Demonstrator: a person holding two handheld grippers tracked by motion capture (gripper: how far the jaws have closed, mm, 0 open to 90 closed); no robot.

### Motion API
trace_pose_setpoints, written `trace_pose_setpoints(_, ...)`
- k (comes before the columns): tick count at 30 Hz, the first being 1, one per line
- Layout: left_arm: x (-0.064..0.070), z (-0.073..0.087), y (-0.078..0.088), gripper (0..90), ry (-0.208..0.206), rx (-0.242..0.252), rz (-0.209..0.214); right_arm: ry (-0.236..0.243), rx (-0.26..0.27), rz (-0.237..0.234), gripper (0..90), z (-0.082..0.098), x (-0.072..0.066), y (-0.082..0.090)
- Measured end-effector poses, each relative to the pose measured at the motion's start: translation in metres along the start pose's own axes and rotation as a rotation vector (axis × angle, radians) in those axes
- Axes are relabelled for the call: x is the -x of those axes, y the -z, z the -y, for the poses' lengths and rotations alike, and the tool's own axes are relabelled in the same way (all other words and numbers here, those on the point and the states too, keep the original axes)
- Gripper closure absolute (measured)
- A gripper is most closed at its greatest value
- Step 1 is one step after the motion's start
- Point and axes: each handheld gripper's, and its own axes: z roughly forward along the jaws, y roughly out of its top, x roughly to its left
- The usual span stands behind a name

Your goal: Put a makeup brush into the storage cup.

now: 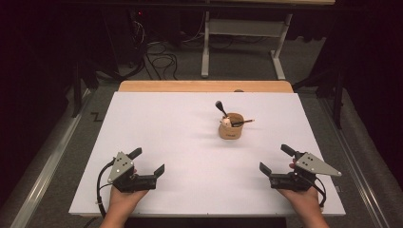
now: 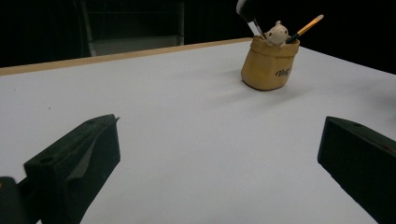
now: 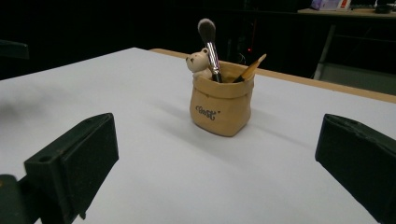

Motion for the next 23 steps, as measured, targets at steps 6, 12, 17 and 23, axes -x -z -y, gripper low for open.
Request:
trace_pose_setpoints(6, -0.0009, -0.0001, 0.0004, 0.3, 0.006, 0.003, -0.001, 0.010, 0.001, 0.010, 0.2, 0.0049, -0.0009, 0.0076)
trace_pose_setpoints(12, -0.0011, -0.0006, 0.0013, 0.3, 0.006, 0.006, 0.000, 0.024, -0.007, 0.003, 0.2, 0.0062, -0.0053, 0.0060)
trace_pose_setpoints(17, -0.0024, -0.0005, 0.0019, 0.2, 0.010, 0.007, 0.000, 0.025, -0.013, 0.002, 0.2, 0.0079, -0.0058, 0.0042)
trace_pose_setpoints(23, -0.0030, -0.0008, 0.0037, 0.2, 0.011, 0.009, -0.003, 0.021, -0.016, 0.004, 0.2, 0.0085, -0.0044, 0.0031)
